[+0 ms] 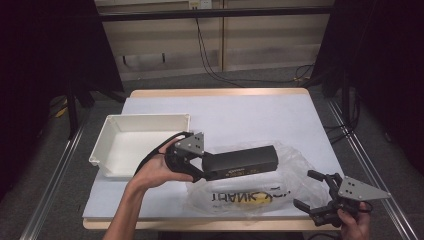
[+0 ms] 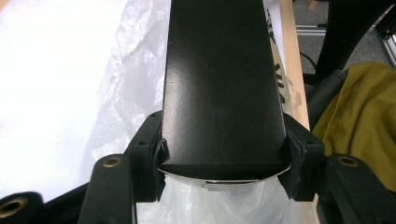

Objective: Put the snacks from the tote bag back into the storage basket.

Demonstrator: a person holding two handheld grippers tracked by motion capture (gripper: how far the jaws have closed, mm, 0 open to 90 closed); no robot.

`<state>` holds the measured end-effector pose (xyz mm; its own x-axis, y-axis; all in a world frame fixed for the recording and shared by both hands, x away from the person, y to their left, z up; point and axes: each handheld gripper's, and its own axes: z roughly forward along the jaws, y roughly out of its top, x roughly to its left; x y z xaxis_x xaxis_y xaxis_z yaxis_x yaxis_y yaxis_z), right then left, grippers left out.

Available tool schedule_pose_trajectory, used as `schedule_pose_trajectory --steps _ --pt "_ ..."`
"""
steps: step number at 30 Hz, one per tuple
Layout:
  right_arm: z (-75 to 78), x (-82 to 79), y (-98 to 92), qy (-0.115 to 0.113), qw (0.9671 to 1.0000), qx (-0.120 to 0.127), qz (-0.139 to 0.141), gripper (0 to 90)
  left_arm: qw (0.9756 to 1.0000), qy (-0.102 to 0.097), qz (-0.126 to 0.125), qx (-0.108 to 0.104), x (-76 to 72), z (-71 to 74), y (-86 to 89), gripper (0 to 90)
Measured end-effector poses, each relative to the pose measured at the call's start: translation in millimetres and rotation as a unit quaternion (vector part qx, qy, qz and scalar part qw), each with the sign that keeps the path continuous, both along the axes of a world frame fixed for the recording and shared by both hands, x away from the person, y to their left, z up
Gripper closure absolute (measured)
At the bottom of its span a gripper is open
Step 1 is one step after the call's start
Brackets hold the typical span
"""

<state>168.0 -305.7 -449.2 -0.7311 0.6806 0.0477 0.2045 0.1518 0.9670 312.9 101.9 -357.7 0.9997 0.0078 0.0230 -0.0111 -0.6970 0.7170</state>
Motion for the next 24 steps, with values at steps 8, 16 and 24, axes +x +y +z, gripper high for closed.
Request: schedule_pose_trajectory --steps 8,16,24 --pt "-0.1 -0.5 -0.2 -0.001 1.0000 0.004 -0.006 0.0 0.9999 -0.003 0.005 -0.016 1.2 17.2 9.7 43.0" --pt "-1.4 -0.1 -0.1 -0.004 0.9999 0.010 -0.006 0.0 0.9996 -0.017 0.023 -0.006 6.2 30.2 27.0 43.0" --pt "-1.7 0.1 -0.2 -0.007 0.9999 0.009 -0.009 0.0 0.9986 -0.030 0.043 -0.005 12.4 41.5 47.0 42.9"
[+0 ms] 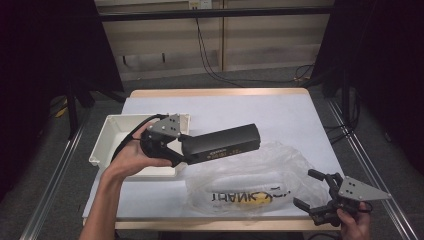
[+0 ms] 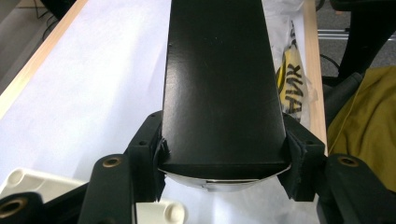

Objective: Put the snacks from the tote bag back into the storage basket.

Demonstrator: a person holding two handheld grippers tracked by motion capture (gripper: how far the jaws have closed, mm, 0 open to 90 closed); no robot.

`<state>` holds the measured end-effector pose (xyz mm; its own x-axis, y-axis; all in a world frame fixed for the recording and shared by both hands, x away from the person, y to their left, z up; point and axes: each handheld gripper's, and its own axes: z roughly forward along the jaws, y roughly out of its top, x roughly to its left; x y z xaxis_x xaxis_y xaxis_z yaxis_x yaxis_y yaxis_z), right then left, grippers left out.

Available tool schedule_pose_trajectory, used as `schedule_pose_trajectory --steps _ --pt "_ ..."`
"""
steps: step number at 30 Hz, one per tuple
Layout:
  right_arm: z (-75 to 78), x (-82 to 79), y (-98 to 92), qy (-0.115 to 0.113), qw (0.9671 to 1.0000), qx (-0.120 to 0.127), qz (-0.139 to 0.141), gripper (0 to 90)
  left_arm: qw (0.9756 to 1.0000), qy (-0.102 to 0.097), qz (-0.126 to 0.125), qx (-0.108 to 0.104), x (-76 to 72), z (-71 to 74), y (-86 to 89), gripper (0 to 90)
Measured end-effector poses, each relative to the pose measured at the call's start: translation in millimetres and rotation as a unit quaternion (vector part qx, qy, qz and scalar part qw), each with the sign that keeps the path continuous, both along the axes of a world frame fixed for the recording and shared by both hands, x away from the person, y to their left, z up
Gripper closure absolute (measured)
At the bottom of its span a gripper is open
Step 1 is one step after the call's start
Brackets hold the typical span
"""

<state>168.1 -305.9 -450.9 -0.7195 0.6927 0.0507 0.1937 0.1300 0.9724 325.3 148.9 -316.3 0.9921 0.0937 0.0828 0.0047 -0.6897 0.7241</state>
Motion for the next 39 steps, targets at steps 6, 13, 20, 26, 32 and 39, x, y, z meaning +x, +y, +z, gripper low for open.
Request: schedule_pose_trajectory --steps 6,13,20,26,32,39 --pt "-1.3 0.1 1.1 0.000 1.0000 0.000 0.009 0.0 0.9999 0.003 0.013 0.006 5.6 -3.6 16.0 43.0" --pt "-1.1 0.2 2.2 0.003 1.0000 -0.003 0.005 0.0 0.9992 -0.004 0.041 0.002 10.6 2.7 37.3 43.0" --pt "-1.8 0.0 3.1 0.004 0.9999 -0.005 0.008 0.0 0.9975 -0.001 0.070 -0.005 19.4 7.6 61.4 43.0" --pt "-1.8 -0.2 2.8 0.001 0.9999 -0.010 0.002 0.0 0.9958 0.005 0.091 -0.011 25.0 7.2 78.1 43.0" --pt "-2.4 -0.5 5.3 0.002 1.0000 -0.008 0.006 0.0 0.9937 0.009 0.112 0.004 29.8 7.9 97.7 43.0" --pt "-2.5 1.0 6.3 0.003 0.9999 -0.009 0.005 0.0 0.9906 0.018 0.135 0.010 40.3 3.6 116.4 43.1"
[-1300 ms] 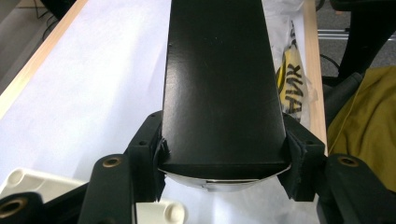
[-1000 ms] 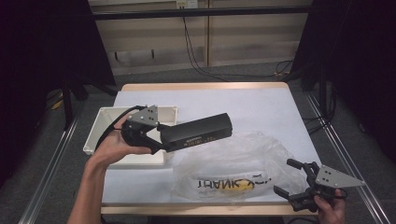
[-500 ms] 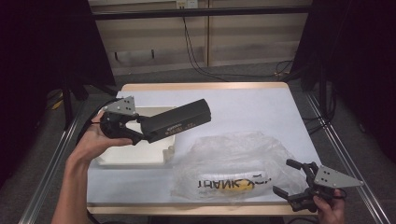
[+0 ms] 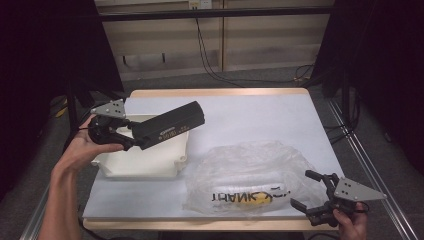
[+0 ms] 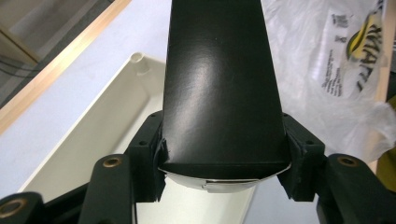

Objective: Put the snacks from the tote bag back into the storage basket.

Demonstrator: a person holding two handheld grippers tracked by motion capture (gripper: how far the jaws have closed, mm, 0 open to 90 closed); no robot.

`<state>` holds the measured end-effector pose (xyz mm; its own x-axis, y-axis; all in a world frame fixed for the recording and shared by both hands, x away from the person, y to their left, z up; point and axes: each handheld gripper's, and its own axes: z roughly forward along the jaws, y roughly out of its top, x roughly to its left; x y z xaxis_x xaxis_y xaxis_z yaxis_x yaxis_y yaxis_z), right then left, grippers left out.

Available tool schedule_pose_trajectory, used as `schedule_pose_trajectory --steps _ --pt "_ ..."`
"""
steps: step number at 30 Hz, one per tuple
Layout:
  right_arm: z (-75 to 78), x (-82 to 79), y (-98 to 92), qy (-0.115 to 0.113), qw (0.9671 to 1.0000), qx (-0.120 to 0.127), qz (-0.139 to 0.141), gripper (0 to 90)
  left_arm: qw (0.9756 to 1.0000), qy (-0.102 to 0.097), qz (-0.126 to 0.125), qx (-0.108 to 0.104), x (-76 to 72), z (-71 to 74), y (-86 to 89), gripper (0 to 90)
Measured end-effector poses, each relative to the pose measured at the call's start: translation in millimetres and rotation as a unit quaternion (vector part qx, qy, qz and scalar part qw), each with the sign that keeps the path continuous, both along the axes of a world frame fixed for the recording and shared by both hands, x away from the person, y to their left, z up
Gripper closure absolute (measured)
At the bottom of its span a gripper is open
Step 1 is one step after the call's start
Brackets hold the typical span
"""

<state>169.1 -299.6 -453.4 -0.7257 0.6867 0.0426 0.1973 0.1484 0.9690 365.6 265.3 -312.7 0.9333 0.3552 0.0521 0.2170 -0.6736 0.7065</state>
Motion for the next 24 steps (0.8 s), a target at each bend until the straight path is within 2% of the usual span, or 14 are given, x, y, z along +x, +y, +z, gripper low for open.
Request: schedule_pose_trajectory --steps 4,5,6,8,11,15,18,22,24 --pt "-0.9 0.0 0.1 -0.001 1.0000 0.001 -0.005 0.0 1.0000 0.002 0.007 0.003 6.1 -3.6 6.4 43.1" --pt "-1.0 -0.3 -0.1 0.000 1.0000 0.002 -0.007 0.0 0.9999 0.002 0.005 0.011 7.5 -3.5 8.4 43.1" --pt "-1.0 -0.3 -0.5 -0.001 1.0000 0.001 -0.008 0.0 1.0000 0.006 0.004 0.003 8.8 -4.8 9.7 43.1" --pt "-1.0 -0.4 -1.4 0.000 1.0000 0.002 -0.006 0.0 1.0000 0.006 0.006 0.002 11.8 -5.8 12.4 43.1" --pt "-1.1 -0.8 -0.4 0.000 1.0000 0.002 -0.008 0.0 0.9999 0.012 0.005 0.010 17.0 -8.1 16.0 43.1" --pt "-1.2 -1.1 -0.2 0.000 1.0000 0.000 -0.007 0.0 0.9995 0.017 -0.012 0.024 19.3 -11.4 18.5 43.1" --pt "-0.9 -0.7 -1.7 0.002 1.0000 0.002 -0.009 0.0 0.9993 0.022 0.002 0.031 21.6 -14.6 25.1 43.1" --pt "-1.5 -1.0 -1.3 0.003 1.0000 0.000 -0.007 0.0 0.9994 0.024 0.019 0.017 24.2 -20.0 38.8 43.1" --pt "-1.6 -0.9 -1.3 0.002 1.0000 -0.001 -0.006 0.0 0.9992 0.025 0.024 0.022 25.7 -25.1 42.1 43.1"
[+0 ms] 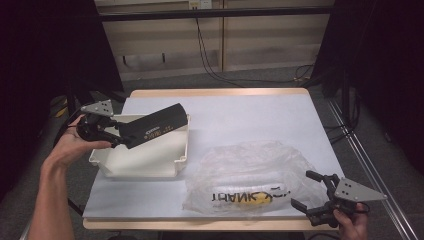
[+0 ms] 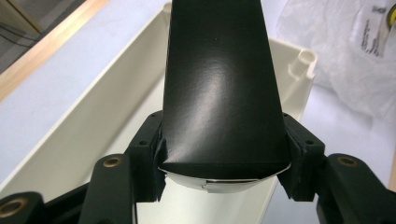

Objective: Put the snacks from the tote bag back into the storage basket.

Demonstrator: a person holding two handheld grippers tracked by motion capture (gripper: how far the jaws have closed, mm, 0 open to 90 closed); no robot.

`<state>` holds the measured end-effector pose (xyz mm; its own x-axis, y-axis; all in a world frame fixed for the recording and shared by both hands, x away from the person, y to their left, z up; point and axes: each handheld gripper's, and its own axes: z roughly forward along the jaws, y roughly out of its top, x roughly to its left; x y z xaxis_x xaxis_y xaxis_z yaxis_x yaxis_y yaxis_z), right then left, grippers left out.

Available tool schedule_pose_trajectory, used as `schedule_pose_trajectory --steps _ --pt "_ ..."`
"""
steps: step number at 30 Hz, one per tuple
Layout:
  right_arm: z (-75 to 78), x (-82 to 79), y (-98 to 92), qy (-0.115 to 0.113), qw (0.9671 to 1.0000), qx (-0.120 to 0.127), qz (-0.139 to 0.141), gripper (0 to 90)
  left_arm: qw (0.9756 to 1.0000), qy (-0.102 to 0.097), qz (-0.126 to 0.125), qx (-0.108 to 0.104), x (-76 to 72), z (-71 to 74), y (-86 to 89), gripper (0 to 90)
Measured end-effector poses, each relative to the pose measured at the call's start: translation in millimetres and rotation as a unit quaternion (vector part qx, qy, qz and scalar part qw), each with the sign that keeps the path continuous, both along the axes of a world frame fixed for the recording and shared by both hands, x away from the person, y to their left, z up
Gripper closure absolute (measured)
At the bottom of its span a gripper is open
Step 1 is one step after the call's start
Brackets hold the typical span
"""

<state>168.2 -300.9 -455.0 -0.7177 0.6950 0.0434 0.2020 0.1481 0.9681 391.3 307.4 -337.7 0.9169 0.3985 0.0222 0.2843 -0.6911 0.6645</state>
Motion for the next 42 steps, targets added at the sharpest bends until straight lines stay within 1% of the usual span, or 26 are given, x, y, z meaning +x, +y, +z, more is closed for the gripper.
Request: schedule_pose_trajectory --steps 2,4,7,9,10,12,13,16,18,19,22,23,25,27,29,30,31,32,34,35,37,38,39,40,41,42 --pt "0.0 0.3 0.5 0.001 1.0000 0.000 -0.004 0.0 1.0000 0.001 -0.006 0.002 2.1 -3.7 0.9 43.0" --pt "-0.1 0.6 0.9 0.002 1.0000 0.002 -0.005 0.0 1.0000 -0.001 -0.004 -0.002 5.0 -7.3 1.2 43.0" --pt "-0.4 0.9 0.7 0.003 1.0000 0.001 -0.002 0.0 0.9999 -0.002 -0.006 0.011 10.0 -13.2 2.3 43.1" --pt "-0.8 1.3 0.0 0.002 1.0000 -0.002 -0.003 0.0 0.9999 0.000 -0.001 0.011 10.9 -15.6 2.9 43.1" --pt "-1.0 1.3 -0.2 0.002 1.0000 -0.001 -0.004 0.0 0.9999 0.003 0.002 0.010 12.1 -20.8 4.3 43.1" --pt "-1.2 1.2 -0.6 0.003 1.0000 0.000 -0.005 0.0 0.9999 0.007 0.004 0.015 13.6 -25.0 5.3 43.1" --pt "-1.2 1.2 -1.1 0.004 1.0000 -0.001 -0.002 0.0 0.9999 0.007 0.008 0.013 14.4 -28.0 5.4 43.1" --pt "-1.0 0.7 -0.7 0.004 1.0000 0.001 0.001 0.0 0.9997 0.016 0.007 0.019 16.9 -32.5 3.8 43.1" --pt "-0.3 0.8 1.7 0.001 1.0000 0.002 0.002 0.0 0.9995 0.015 0.004 0.026 17.9 -34.9 0.8 43.2" --pt "-0.3 1.1 2.6 0.001 1.0000 -0.001 0.002 0.0 0.9993 0.015 0.002 0.034 19.3 -36.2 -0.1 43.1" --pt "-1.1 1.7 3.6 0.003 1.0000 -0.004 0.007 0.0 0.9990 0.014 0.006 0.041 20.5 -40.1 1.0 43.1" --pt "-1.4 1.5 2.7 0.005 0.9999 -0.006 0.007 0.0 0.9991 0.016 0.007 0.039 20.4 -41.3 2.3 43.1" --pt "-2.0 1.6 1.6 0.007 1.0000 -0.004 0.002 0.0 0.9991 0.014 0.009 0.039 20.2 -43.3 4.6 43.1" --pt "-2.3 2.0 0.5 0.004 1.0000 -0.003 0.002 0.0 0.9990 0.016 0.006 0.041 19.5 -47.5 5.6 43.2" --pt "-2.3 1.5 0.3 0.006 1.0000 -0.004 -0.001 0.0 0.9985 0.021 0.004 0.050 19.6 -51.5 4.6 43.2" --pt "-2.3 1.7 0.4 0.005 1.0000 -0.005 0.002 0.0 0.9985 0.022 0.004 0.051 19.6 -53.4 3.7 43.2" --pt "-2.3 1.7 1.0 0.007 1.0000 -0.003 0.002 0.0 0.9984 0.023 -0.001 0.052 20.3 -55.0 3.4 43.2" --pt "-2.2 1.6 1.5 0.008 1.0000 -0.004 0.001 0.0 0.9982 0.021 0.000 0.056 20.5 -55.9 3.1 43.2" --pt "-2.1 1.7 2.2 0.006 1.0000 -0.005 0.000 0.0 0.9983 0.024 -0.001 0.054 22.4 -59.3 2.6 43.1" --pt "-2.2 1.9 2.3 0.006 1.0000 -0.005 0.001 0.0 0.9983 0.024 0.005 0.052 23.0 -61.0 2.7 43.2" --pt "-2.7 2.4 2.4 0.008 1.0000 -0.005 0.002 0.0 0.9977 0.029 0.001 0.060 24.9 -64.6 3.5 43.2" --pt "-2.8 2.4 2.5 0.010 0.9999 -0.007 0.003 0.0 0.9978 0.028 0.004 0.059 25.1 -66.4 3.1 43.2" --pt "-2.9 2.4 2.6 0.011 0.9999 -0.007 0.003 0.0 0.9978 0.030 0.001 0.059 25.5 -68.1 3.1 43.2" --pt "-3.1 2.4 2.8 0.012 0.9999 -0.008 0.003 0.0 0.9979 0.033 -0.003 0.055 26.1 -69.6 2.9 43.2" --pt "-3.3 2.7 3.0 0.012 0.9999 -0.008 0.004 0.0 0.9982 0.032 -0.001 0.051 26.2 -71.6 1.9 43.2" --pt "-3.4 2.9 3.2 0.011 0.9999 -0.011 0.003 0.0 0.9981 0.032 -0.005 0.053 27.2 -73.0 1.1 43.2"
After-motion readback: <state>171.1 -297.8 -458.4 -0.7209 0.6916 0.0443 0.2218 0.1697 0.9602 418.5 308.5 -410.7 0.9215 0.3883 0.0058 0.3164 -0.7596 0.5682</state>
